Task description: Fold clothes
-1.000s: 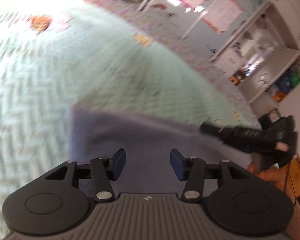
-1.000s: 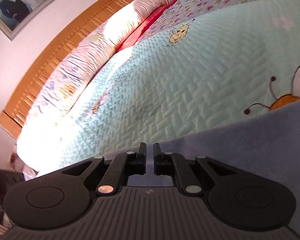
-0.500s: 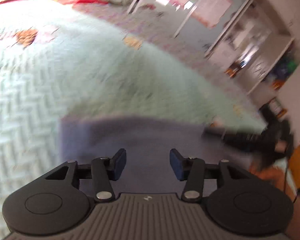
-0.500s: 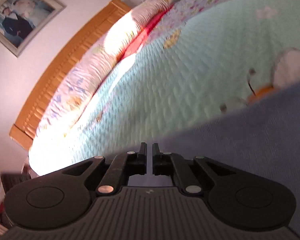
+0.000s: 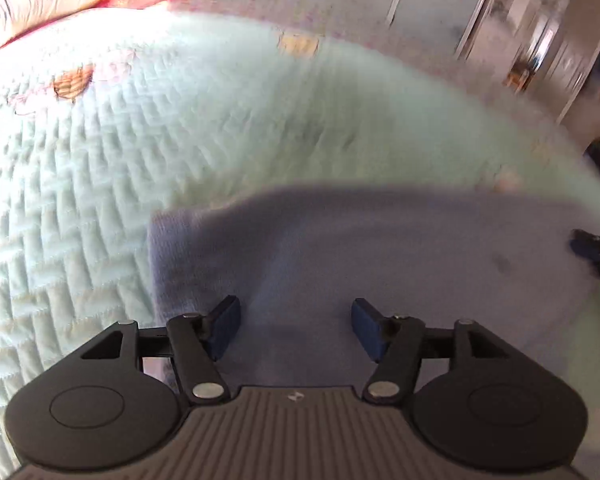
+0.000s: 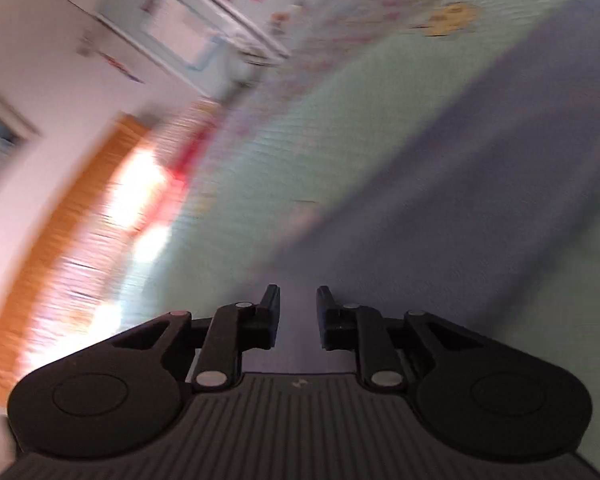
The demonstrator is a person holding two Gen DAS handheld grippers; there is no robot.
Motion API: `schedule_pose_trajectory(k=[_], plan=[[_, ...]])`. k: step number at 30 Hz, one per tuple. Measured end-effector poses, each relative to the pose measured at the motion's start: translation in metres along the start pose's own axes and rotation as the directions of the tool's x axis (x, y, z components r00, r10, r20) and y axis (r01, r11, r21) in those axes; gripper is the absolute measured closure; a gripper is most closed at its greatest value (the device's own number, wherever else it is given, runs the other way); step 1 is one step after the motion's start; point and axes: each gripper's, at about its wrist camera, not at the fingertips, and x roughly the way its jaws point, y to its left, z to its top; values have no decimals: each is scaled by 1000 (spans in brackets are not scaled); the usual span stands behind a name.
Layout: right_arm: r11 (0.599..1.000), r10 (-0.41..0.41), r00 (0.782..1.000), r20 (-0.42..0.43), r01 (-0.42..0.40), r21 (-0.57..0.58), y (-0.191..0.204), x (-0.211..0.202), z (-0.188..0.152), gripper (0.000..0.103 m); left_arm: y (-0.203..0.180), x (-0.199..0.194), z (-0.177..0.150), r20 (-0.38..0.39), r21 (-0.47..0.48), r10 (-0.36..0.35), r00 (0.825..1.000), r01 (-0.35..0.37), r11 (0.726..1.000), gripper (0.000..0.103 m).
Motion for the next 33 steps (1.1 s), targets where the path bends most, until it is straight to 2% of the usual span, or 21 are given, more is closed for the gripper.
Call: schedule_pose_trajectory(k=[1,3,4,7,9,10,11,13,14,17,19,21,22,23,24,25,26,28,30,33], plan=[[999,-50,999,1,50,-1,-10,-3,-3,103,-2,-2,0,6,6,9,1000,-9,1000,38],[995,-49,997,64,43,87,-20,-24,-6,101,-7,-11,2,-2,-18,26,1000,-26,1000,39],[998,-8,999,52,5,67,-10,-28,-14,97,-11,-19,2,3,-21,9,1000,-9,1000,40],[994,111,994,7,-111,11,22,-41,-38,96,-28,-44,-12,15,13,-97,995,97,995,37],[988,148,986,-79,-151,-37,40,-37,-57,91,-37,-45,-23,-6,47,-79,997,79,996,36],[991,99,989,-109,-107,-74,43,-32,-62,86,-41,-44,-28,-17,65,-57,998,58,996,36],[995,60,993,-98,-67,-70,45,-37,-67,103,-45,-43,-33,-28,84,-35,999,37,996,36],[998,-18,997,-77,13,-63,48,-47,-76,103,-53,-40,-44,-48,121,11,999,-5,993,37],[997,-45,997,-69,41,-63,51,-54,-81,95,-56,-46,-46,-45,127,21,999,-16,992,38],[988,79,993,-85,-90,-127,79,-111,-111,95,-63,-86,-55,-11,120,-109,994,110,987,37],[973,177,971,-163,-197,-118,83,-155,-147,95,-69,-104,-69,-22,159,-152,988,154,975,36],[959,245,940,-239,-271,-80,82,-191,-188,92,-63,-99,-91,-81,161,-140,987,152,975,32],[957,259,927,-272,-284,-54,78,-206,-209,86,-59,-93,-103,-118,157,-125,985,143,977,33],[970,212,933,-291,-237,-52,68,-215,-226,84,-54,-90,-113,-118,171,-115,986,134,976,33],[981,165,939,-302,-188,-49,57,-226,-241,84,-48,-91,-121,-85,201,-110,990,126,971,32],[991,115,956,-269,-129,-32,41,-239,-254,90,-43,-93,-125,-64,217,-95,993,107,970,32],[997,73,969,-237,-79,-12,28,-251,-265,103,-42,-98,-126,-59,199,-77,995,87,976,33],[996,91,978,-186,-85,38,28,-259,-266,103,-45,-109,-123,-56,128,-59,997,66,990,35],[992,105,985,-133,-94,88,27,-267,-268,98,-65,-120,-120,-37,111,-130,991,134,985,35],[980,121,991,-53,-111,162,26,-278,-270,97,-114,-125,-118,-27,133,-263,964,264,955,34]])
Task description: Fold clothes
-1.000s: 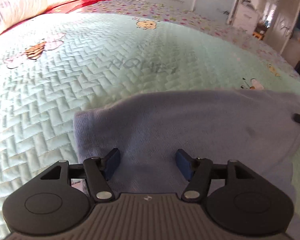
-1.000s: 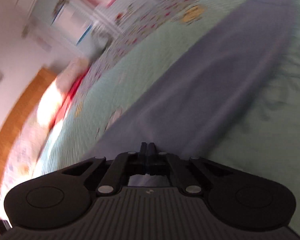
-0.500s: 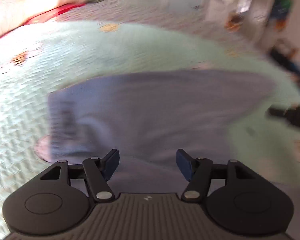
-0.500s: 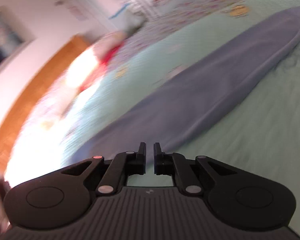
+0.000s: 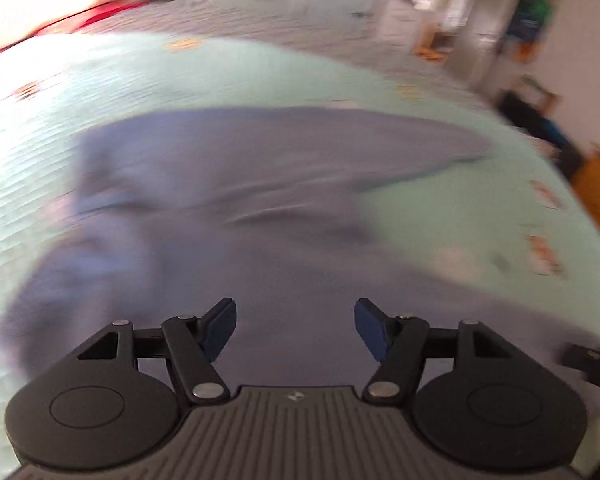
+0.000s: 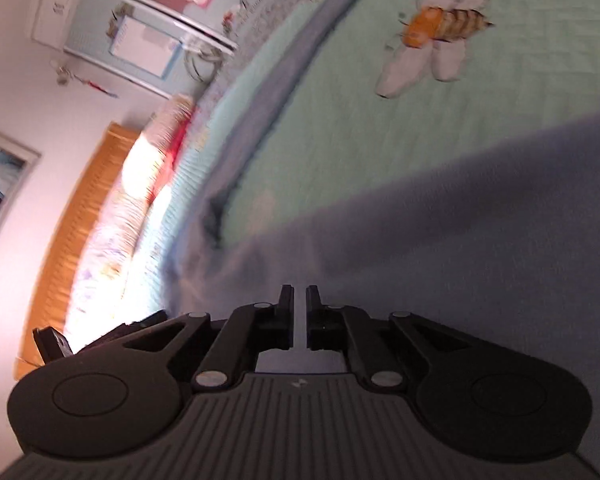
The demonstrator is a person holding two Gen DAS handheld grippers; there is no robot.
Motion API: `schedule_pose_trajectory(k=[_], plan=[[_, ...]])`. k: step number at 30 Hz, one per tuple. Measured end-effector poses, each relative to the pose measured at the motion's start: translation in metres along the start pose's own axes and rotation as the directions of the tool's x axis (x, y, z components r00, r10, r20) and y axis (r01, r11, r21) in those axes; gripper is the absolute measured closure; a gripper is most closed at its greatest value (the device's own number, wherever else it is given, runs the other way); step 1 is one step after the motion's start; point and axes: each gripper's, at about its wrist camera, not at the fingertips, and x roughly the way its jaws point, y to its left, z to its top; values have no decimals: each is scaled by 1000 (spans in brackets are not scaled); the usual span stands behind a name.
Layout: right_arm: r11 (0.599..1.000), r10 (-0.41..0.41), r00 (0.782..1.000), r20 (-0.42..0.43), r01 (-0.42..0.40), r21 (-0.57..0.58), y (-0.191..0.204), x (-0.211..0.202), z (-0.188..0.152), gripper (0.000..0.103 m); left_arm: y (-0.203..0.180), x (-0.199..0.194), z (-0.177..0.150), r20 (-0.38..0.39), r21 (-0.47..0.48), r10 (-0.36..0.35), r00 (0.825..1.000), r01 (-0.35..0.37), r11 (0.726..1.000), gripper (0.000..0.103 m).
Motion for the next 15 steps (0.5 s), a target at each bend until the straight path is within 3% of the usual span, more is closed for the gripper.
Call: schedule_pose_trajectory(k=[3,6,7,8,9,10,15], plan=[[997,23,997,79,-28,71,0,-12,-3,96,-32,35,1,-23,-71,-133,991,131,989,34],[991,-25,995,97,12,132,-23,-11,15,89,-28,65,-10,-65,-163,-140,988,128,978,37],[988,-50,994,94,36,150,-34,-9,24,92,-24,64,-12,-67,-182,-143,987,129,975,37],[984,-75,993,91,59,169,-44,-7,33,103,-18,58,-11,-77,-203,-152,985,134,970,38],[978,-92,991,95,72,194,-57,-10,40,103,-12,50,-11,-82,-208,-145,986,125,970,38],[968,-76,986,147,37,249,-77,-39,43,103,-5,40,-12,-81,-200,-122,989,103,974,38],[926,-181,918,352,38,377,-150,-172,38,103,40,-15,-24,-64,-205,23,998,-36,978,37]])
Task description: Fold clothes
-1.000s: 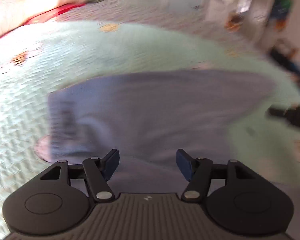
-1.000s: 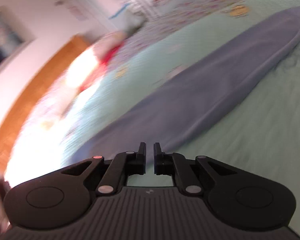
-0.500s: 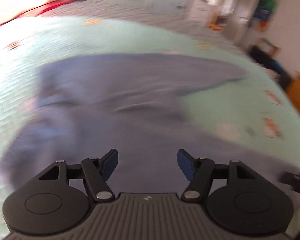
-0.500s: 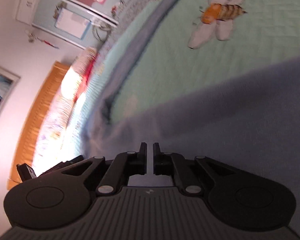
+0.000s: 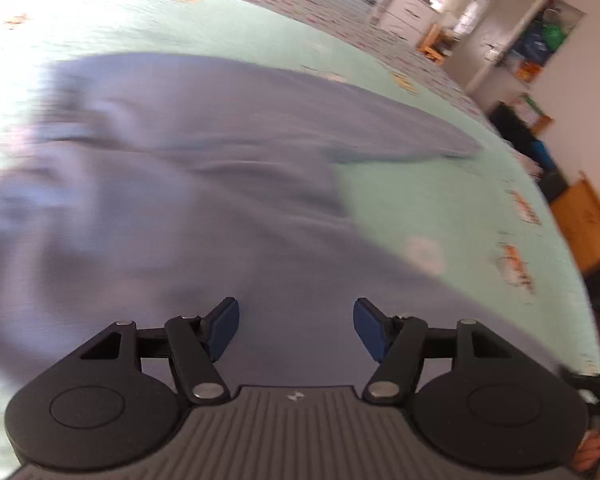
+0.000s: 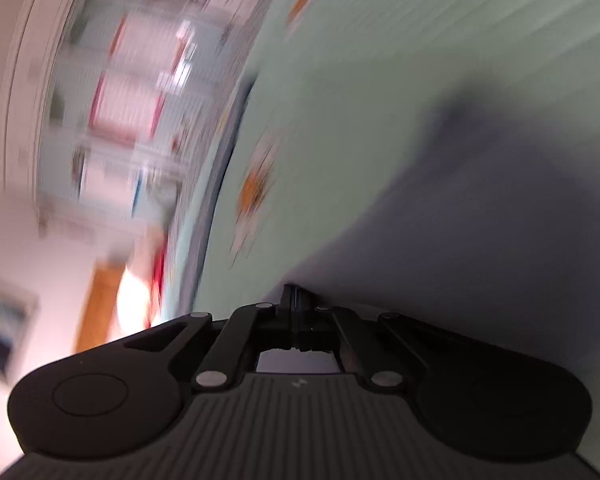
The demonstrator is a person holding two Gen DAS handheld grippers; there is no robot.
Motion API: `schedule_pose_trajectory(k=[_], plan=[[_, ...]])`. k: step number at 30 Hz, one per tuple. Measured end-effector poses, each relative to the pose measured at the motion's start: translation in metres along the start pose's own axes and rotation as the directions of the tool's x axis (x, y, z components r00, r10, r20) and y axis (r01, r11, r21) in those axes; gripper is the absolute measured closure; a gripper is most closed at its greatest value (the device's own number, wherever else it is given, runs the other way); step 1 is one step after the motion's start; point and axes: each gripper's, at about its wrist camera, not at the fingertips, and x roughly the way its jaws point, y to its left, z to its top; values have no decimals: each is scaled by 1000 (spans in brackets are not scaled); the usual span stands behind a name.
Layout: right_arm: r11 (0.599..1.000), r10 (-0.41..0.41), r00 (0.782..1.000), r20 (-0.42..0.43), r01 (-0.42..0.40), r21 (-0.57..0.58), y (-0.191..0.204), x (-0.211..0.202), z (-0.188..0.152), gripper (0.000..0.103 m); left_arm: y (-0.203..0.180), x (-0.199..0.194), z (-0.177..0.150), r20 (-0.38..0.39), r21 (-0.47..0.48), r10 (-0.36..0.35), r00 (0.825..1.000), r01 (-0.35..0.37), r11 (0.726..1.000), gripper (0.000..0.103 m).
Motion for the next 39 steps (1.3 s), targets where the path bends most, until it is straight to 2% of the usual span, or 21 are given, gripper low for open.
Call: schedule_pose_trajectory(k=[1,3,5,7,8,10,11,12,13,15,17,19,21,22,23,25,27,30,34,37,39], plan=[[1000,-16,999,42,16,16,-7,-18,6,103,11,-13,-4,17,-30,5,1000,-4,1000,37],[1000,3,997,74,-1,-23,0,-36,3,90,25,-39,-14,65,-76,-33,997,38,996,36],[992,102,995,-9,-103,-73,21,-27,-20,82,29,-43,-26,56,-57,-9,998,12,998,31],[973,194,973,-128,-207,-104,43,-11,-48,80,33,-43,-38,31,-27,37,999,-36,999,30],[968,201,961,-190,-225,-114,48,-1,-62,79,36,-40,-43,29,-19,47,998,-46,999,30],[979,87,969,-231,-126,-162,44,20,-77,78,36,-42,-47,65,-19,49,997,-48,999,30],[979,28,968,-249,-77,-187,42,30,-85,98,33,-44,-46,62,-27,62,996,-60,998,30],[978,-19,965,-262,-37,-204,40,39,-91,103,31,-47,-44,61,-42,62,996,-59,997,30],[985,-2,967,-256,-41,-165,37,38,-89,103,29,-53,-42,61,-65,50,997,-46,997,31],[989,6,971,-241,-42,-143,40,32,-86,97,31,-65,-44,109,-98,-35,993,46,994,31],[978,15,971,-238,-63,-197,54,28,-88,75,34,-76,-45,170,-103,-64,983,82,991,30],[969,38,968,-247,-96,-228,65,27,-92,71,43,-73,-46,193,-137,-2,981,29,990,29],[971,-31,968,-250,-30,-237,62,38,-89,71,65,-58,-48,111,-229,119,987,-91,969,31],[970,-63,966,-250,0,-243,61,42,-88,84,73,-53,-48,74,-255,155,985,-132,958,46],[967,-81,965,-248,16,-253,65,42,-91,92,74,-56,-47,76,-251,150,986,-127,960,44],[960,-112,963,-246,41,-277,73,43,-96,88,71,-64,-39,71,-224,133,989,-114,968,42],[945,-94,954,-284,-5,-328,95,54,-105,88,64,-68,-27,59,-192,146,987,-133,972,41],[913,-50,933,-356,-102,-396,129,78,-120,88,50,-68,-14,81,-142,135,988,-123,982,36],[864,37,883,-468,-263,-429,175,124,-155,87,40,-50,-16,61,-68,190,980,-186,980,35],[822,20,844,-536,-320,-472,203,160,-191,87,31,-37,-18,48,-12,232,972,-231,973,34],[820,3,815,-580,-334,-465,203,179,-209,88,26,-29,-20,41,25,260,965,-261,965,31]])
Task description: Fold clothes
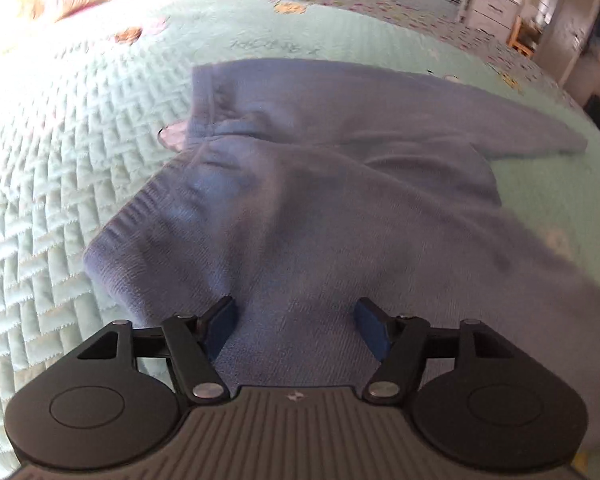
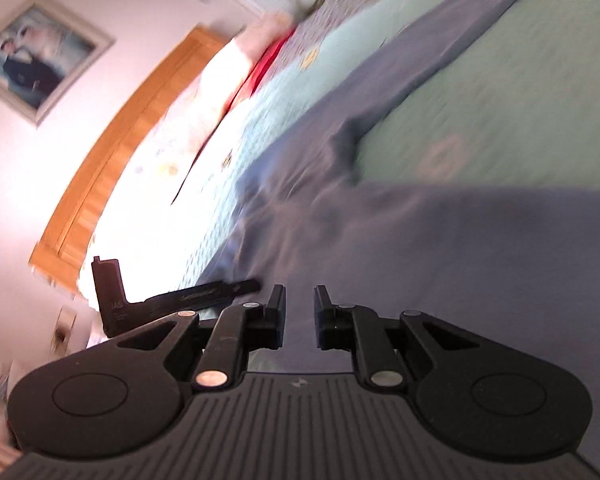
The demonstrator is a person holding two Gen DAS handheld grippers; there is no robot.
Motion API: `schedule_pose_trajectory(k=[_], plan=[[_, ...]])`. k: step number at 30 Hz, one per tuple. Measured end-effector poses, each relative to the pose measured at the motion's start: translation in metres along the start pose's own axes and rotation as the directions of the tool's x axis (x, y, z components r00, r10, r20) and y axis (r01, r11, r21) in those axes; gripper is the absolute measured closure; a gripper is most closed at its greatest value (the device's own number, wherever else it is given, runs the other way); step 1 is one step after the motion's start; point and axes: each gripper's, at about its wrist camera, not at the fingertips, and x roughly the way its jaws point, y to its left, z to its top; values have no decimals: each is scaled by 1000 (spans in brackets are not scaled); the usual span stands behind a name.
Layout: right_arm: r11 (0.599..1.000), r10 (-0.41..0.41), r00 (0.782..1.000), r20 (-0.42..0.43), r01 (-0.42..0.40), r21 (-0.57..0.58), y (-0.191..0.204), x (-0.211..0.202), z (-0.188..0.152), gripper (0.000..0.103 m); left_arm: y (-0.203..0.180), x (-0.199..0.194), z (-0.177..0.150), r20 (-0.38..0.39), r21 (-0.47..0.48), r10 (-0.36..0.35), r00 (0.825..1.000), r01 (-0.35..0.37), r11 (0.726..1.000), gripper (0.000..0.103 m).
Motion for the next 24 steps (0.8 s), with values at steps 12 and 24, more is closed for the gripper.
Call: schedule_pose_trajectory(k=[12,24], plan=[[997,-74,997,26,75,-17,10,-17,-25,95,-5,14,0,-16,60,8,1000,-7,998,22],[993,-112,994,6,112,-47,36,2,-32,96,-3,16,1,-18,60,-25,1000,26,998,17]])
